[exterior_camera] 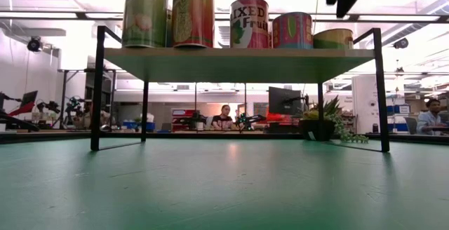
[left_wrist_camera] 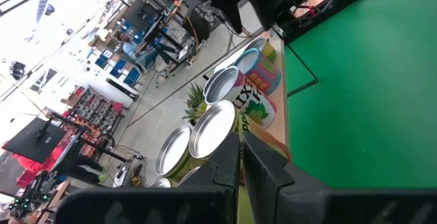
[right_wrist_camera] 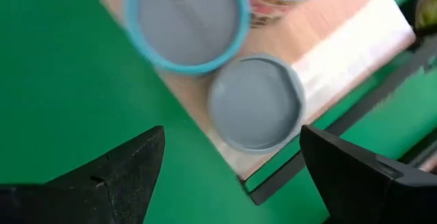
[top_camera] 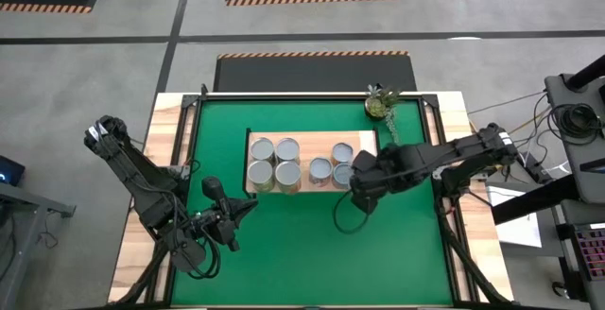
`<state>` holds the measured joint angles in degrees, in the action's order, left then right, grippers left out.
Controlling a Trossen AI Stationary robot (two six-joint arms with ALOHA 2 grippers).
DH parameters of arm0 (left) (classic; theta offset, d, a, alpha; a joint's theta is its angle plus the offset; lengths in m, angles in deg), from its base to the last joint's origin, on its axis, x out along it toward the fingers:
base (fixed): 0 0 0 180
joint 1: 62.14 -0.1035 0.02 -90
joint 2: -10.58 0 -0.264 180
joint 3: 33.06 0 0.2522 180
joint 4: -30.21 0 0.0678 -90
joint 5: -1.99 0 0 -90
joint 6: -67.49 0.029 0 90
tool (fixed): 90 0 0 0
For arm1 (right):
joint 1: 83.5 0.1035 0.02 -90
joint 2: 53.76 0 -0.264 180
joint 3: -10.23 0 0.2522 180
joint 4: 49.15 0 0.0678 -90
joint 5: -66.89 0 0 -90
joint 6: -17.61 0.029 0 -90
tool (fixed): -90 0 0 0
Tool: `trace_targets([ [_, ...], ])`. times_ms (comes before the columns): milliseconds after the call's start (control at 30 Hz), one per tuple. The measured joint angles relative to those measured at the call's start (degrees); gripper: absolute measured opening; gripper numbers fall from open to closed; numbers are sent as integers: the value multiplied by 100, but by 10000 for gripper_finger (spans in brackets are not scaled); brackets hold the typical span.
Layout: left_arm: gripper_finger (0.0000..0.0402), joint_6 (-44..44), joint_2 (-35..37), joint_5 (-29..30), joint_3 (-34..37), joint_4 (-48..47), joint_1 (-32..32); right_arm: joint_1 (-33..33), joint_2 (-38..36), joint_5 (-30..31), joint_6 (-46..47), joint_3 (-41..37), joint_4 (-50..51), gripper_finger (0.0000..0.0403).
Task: Pick and place cans onto a shelf
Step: Adjust the canned pineapple on the shelf
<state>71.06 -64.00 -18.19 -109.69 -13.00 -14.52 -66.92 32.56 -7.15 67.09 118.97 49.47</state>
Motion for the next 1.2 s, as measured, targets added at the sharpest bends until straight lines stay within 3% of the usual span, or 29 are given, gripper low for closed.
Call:
trace_targets([
  [333, 0, -64, 35, -456, 0, -43, 350, 1078, -195, 1020, -822, -225, -746, 327],
  [567, 0, -349, 321, -399, 13, -33, 1186, 1842, -512, 2210, -1560, -470, -1583, 327],
  [700, 0, -730, 439, 10, 111, -15, 1373, 2032, -768, 2640, -1962, -837, -2068, 327],
  [1200, 0, -1566, 553, 321, 625, 11, 1001, 1999, -2641, 2637, -3924, -3732, -5754, 327],
])
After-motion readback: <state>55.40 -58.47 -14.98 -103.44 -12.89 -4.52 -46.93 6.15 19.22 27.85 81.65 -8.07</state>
